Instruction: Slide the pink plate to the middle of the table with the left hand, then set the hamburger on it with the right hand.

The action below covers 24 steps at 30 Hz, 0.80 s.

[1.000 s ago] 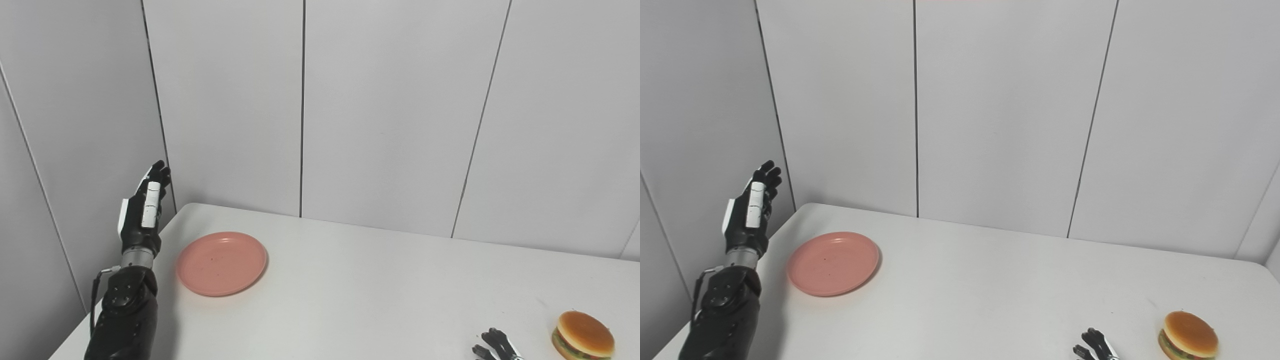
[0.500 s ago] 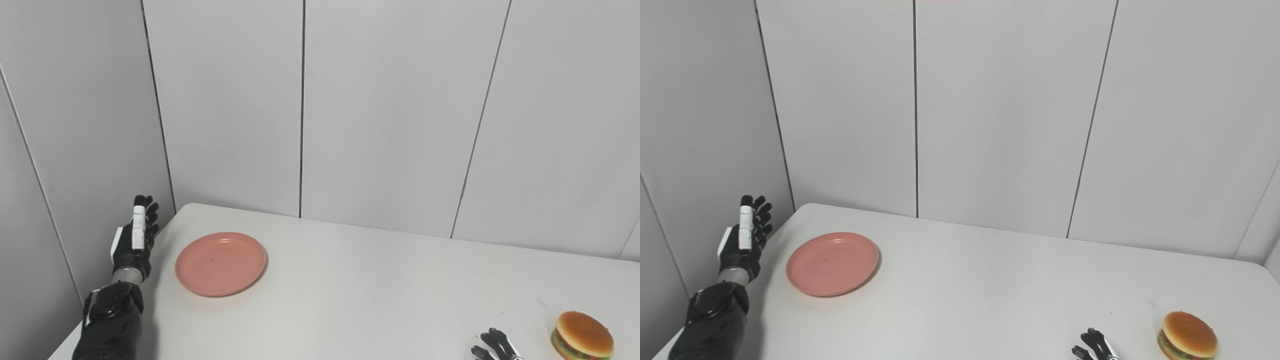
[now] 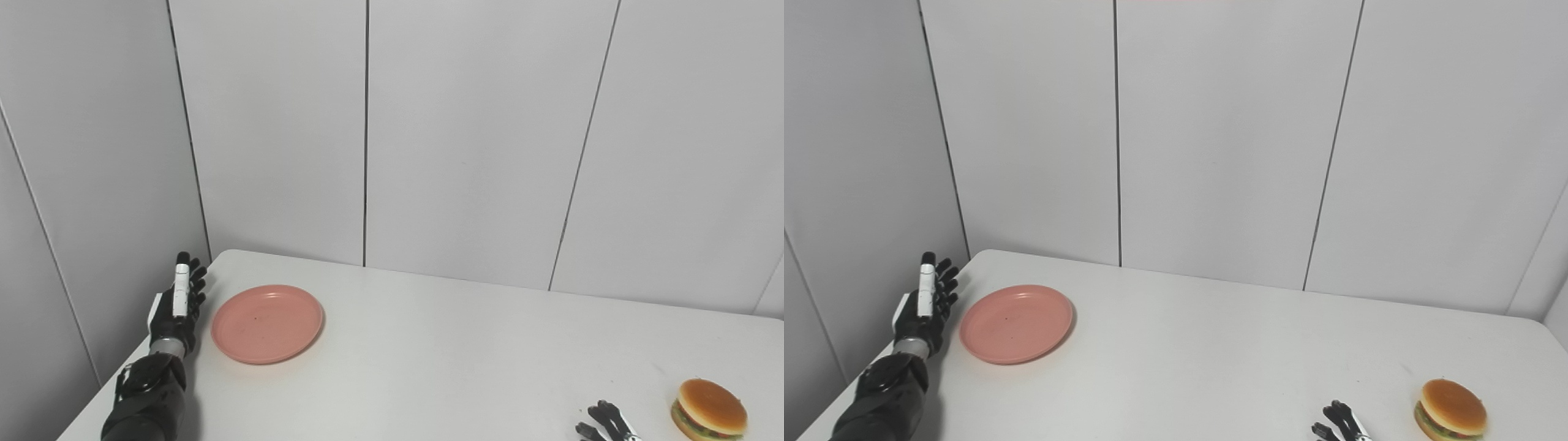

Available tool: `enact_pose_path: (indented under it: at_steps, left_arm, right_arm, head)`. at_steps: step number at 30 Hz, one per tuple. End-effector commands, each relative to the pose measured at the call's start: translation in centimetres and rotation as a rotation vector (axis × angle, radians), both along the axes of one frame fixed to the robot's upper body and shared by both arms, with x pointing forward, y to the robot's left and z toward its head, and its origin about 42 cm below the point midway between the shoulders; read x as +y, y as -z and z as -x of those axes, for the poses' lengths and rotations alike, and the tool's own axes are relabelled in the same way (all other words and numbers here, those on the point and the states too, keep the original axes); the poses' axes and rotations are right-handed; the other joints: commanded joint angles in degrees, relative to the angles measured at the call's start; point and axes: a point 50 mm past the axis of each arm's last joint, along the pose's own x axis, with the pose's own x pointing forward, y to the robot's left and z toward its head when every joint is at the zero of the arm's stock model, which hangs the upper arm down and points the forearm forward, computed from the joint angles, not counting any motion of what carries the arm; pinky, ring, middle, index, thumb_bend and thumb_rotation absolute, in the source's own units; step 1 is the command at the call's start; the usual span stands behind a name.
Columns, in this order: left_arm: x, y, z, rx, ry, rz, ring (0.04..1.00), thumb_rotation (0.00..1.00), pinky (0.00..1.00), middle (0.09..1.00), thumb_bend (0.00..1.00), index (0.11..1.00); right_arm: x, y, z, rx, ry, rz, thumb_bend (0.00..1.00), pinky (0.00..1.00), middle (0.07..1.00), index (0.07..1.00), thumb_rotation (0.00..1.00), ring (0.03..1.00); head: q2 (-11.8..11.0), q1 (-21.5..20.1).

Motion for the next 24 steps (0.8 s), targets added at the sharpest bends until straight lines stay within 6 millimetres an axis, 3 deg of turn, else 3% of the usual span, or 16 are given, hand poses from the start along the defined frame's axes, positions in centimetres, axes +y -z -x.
enact_pose_path:
  at_steps: [1, 14, 24]
  left_arm:
    - [0.4, -4.4, -2.4, -0.104, 0.018, -0.068, 0.97, 0.97, 1.0, 0.927, 1.0, 0.911]
    - [-2.6, -1.3, -2.3, -0.072, 0.061, 0.037, 0.983, 0.98, 1.0, 0.938, 1.0, 0.915]
    - [-5.4, -0.3, -2.7, -0.079, 0.118, 0.051, 0.974, 0.95, 1.0, 0.926, 1.0, 0.921]
  right_arm:
    - [-0.6, 3.6, -0.7, 0.235, 0.03, 0.016, 0.8, 0.79, 0.887, 0.892, 1.0, 0.813]
    - [-0.4, 3.3, -0.5, 0.235, 0.027, 0.016, 0.79, 0.77, 0.885, 0.884, 1.0, 0.803]
    - [-0.2, 3.2, -0.5, 0.237, 0.029, 0.014, 0.78, 0.76, 0.874, 0.878, 1.0, 0.795]
  head:
    - [0.1, -0.4]
    - [0.5, -1.0]
    - [0.9, -1.7]
